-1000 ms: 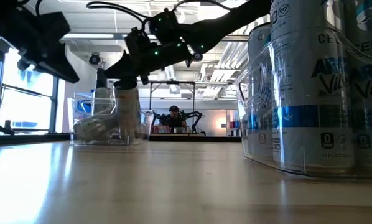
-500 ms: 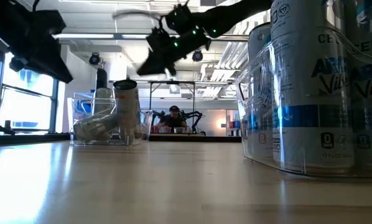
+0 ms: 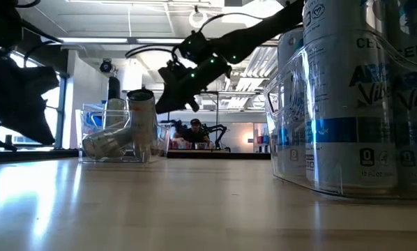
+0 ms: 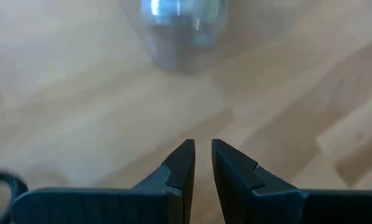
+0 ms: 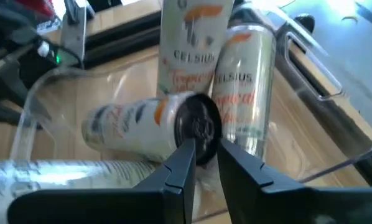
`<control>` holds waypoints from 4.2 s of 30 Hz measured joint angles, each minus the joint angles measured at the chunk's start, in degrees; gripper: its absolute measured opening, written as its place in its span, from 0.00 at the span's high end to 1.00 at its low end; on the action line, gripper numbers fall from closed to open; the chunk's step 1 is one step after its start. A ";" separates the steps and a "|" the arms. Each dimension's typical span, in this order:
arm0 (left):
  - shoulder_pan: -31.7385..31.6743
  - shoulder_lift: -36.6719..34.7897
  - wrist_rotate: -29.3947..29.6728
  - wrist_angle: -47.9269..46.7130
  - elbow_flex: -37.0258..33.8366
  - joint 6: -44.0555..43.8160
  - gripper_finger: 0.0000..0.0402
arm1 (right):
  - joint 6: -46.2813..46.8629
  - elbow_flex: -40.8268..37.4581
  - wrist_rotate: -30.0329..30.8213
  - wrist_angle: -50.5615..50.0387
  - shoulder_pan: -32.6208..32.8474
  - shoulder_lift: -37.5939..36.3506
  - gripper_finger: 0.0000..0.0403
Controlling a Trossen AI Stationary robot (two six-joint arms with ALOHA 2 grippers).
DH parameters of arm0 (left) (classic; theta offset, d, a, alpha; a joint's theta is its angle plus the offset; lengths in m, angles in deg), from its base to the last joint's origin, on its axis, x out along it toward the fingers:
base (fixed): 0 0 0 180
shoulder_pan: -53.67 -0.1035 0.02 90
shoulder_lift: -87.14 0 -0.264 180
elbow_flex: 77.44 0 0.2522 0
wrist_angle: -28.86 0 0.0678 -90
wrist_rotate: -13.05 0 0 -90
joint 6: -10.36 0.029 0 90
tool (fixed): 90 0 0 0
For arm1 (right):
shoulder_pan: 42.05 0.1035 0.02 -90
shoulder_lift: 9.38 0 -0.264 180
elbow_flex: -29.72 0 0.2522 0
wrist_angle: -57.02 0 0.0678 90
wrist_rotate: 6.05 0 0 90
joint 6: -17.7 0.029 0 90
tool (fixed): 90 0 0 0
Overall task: Sort soda cans
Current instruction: Adjust the white/yellow soda cans
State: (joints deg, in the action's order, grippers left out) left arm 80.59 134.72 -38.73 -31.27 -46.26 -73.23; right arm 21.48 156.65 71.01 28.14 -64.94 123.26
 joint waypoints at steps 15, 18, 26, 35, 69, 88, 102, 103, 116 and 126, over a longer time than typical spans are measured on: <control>-5.93 0.53 14.09 -0.34 -0.10 7.73 0.88 | 1.30 0.07 3.32 2.61 0.07 0.44 0.85; -7.52 0.52 13.44 -0.70 -0.10 7.27 0.88 | 1.34 0.07 2.83 2.61 -0.04 0.42 0.85; -14.87 0.52 15.46 0.55 -1.31 11.41 0.88 | -1.71 0.07 2.62 0.65 0.50 0.81 0.85; -19.65 0.53 17.18 16.75 -7.34 23.69 0.88 | -11.76 0.07 3.25 -9.34 0.26 -3.94 0.85; -29.22 0.65 11.79 32.91 -8.40 44.84 0.88 | -28.63 -1.62 11.03 -23.11 10.45 -5.99 0.41; -28.89 0.65 12.67 27.65 -8.38 40.68 0.88 | -18.53 -8.72 25.00 -29.54 10.56 -18.43 0.44; -24.57 0.65 15.03 30.10 -8.38 40.14 0.88 | -16.63 -56.09 9.09 45.98 15.56 -33.92 0.48; -24.35 0.65 15.03 30.16 -8.38 39.76 0.88 | -16.71 -56.13 9.04 48.69 15.73 -33.76 0.48; -24.02 0.63 14.53 30.12 -8.38 36.67 0.88 | -24.76 -37.46 10.41 30.30 16.26 -23.48 0.22; -24.02 0.65 14.14 29.86 -8.38 37.49 0.88 | -27.12 -23.91 14.05 19.82 16.09 -13.67 0.12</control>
State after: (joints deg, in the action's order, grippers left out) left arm 56.57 135.37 -24.59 -1.41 -54.64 -35.74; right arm -5.64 132.74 85.07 47.96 -48.85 109.58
